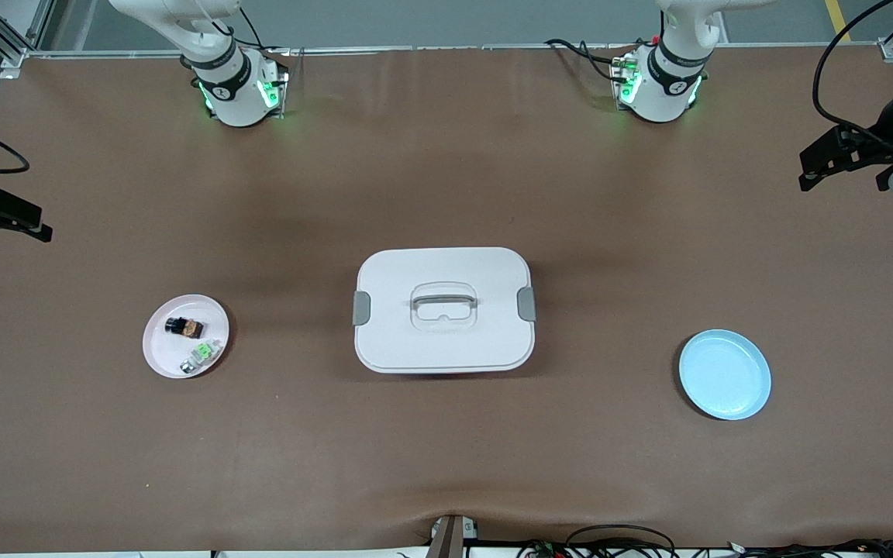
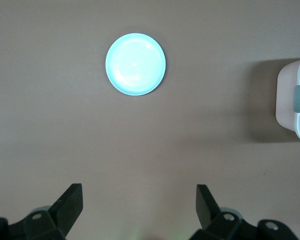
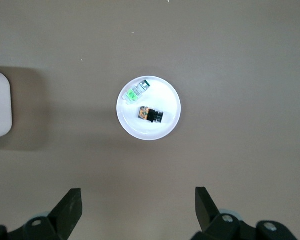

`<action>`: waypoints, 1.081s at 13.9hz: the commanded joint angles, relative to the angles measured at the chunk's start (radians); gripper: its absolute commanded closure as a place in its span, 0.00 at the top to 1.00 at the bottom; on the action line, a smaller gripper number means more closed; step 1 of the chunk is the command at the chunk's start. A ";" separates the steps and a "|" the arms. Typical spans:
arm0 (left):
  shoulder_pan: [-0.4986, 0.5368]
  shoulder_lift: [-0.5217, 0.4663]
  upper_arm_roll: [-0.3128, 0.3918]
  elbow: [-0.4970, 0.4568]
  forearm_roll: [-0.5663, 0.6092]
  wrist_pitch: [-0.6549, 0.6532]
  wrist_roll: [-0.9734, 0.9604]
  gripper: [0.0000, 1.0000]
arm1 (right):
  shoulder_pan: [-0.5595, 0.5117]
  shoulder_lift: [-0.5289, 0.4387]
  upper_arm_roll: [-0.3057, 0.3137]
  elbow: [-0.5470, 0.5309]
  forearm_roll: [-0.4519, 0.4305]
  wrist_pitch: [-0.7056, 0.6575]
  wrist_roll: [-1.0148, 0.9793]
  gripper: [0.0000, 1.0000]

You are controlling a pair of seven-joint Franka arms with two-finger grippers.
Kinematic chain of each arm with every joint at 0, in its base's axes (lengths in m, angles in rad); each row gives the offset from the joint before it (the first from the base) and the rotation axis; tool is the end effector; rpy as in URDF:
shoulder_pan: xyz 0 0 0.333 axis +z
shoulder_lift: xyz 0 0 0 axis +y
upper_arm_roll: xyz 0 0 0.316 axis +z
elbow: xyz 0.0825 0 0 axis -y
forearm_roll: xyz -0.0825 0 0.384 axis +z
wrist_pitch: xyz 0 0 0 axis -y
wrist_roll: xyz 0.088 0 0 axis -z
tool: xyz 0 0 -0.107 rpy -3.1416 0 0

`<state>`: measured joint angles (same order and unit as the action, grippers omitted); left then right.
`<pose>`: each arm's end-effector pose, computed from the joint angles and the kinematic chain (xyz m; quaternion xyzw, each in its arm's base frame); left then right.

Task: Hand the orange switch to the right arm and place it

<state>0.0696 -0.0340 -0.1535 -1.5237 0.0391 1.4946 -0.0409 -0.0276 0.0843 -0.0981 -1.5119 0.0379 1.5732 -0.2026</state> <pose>0.5348 -0.0422 0.6583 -0.9996 0.0199 -0.0036 0.0219 0.5764 -0.0663 0.6049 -0.9991 -0.0383 0.0087 0.0165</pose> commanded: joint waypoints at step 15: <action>-0.008 0.003 -0.009 0.013 -0.013 -0.016 0.001 1.00 | -0.025 -0.009 0.000 0.065 0.011 -0.051 0.176 1.00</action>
<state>0.0616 -0.0337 -0.1587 -1.5216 0.0386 1.4945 -0.0396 -0.0255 0.0758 -0.1052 -1.4683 0.0258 1.5397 -0.0426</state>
